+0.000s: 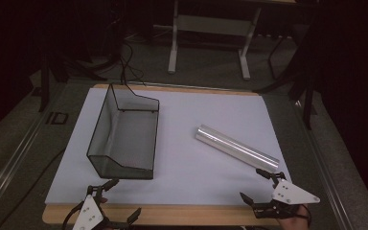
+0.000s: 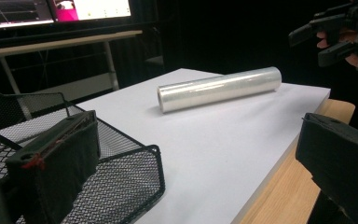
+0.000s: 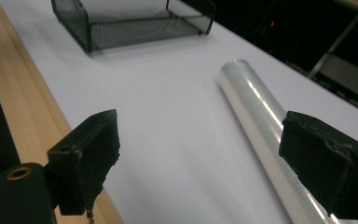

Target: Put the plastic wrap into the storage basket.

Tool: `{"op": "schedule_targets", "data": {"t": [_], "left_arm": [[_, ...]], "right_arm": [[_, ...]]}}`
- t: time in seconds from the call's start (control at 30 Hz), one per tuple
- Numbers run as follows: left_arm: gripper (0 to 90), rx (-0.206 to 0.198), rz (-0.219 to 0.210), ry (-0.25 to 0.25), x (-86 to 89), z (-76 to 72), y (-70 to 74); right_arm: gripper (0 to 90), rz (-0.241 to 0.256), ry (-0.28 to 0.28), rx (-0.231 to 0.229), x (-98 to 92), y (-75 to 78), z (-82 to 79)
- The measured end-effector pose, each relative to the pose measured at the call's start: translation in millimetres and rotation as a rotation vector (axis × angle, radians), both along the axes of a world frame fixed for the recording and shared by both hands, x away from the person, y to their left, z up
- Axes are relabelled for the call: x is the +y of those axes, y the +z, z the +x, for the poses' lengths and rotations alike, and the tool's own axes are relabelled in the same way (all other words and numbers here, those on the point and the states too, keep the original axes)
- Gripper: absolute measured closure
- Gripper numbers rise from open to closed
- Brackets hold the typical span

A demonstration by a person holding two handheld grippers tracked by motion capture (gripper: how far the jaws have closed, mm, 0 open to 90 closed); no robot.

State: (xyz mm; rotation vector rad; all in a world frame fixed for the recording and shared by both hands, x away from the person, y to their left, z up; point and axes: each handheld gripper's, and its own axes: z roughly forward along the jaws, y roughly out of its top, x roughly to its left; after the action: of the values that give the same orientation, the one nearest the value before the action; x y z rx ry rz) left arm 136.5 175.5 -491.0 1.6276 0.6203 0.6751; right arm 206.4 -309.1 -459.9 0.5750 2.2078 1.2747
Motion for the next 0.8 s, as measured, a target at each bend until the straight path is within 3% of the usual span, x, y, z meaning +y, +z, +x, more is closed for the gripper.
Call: {"op": "schedule_targets", "data": {"t": [0.37,0.67,0.77,0.8], "left_arm": [[0.3,-0.016,-0.023,-0.032,-4.4,-0.9,-2.6],[0.2,-0.015,-0.032,-0.045,-6.1,-1.7,-2.7],[0.2,-0.014,-0.034,-0.046,-5.9,-1.4,-2.7],[0.2,-0.011,-0.037,-0.045,-5.1,-1.1,-2.6]], "right_arm": [[10.8,-0.043,0.057,0.101,3.3,12.1,4.2],[10.1,-0.071,0.121,0.126,8.8,26.9,9.1],[10.0,-0.087,0.123,0.113,10.8,30.9,10.7],[9.7,-0.117,0.144,0.093,14.6,37.7,12.3]]}}
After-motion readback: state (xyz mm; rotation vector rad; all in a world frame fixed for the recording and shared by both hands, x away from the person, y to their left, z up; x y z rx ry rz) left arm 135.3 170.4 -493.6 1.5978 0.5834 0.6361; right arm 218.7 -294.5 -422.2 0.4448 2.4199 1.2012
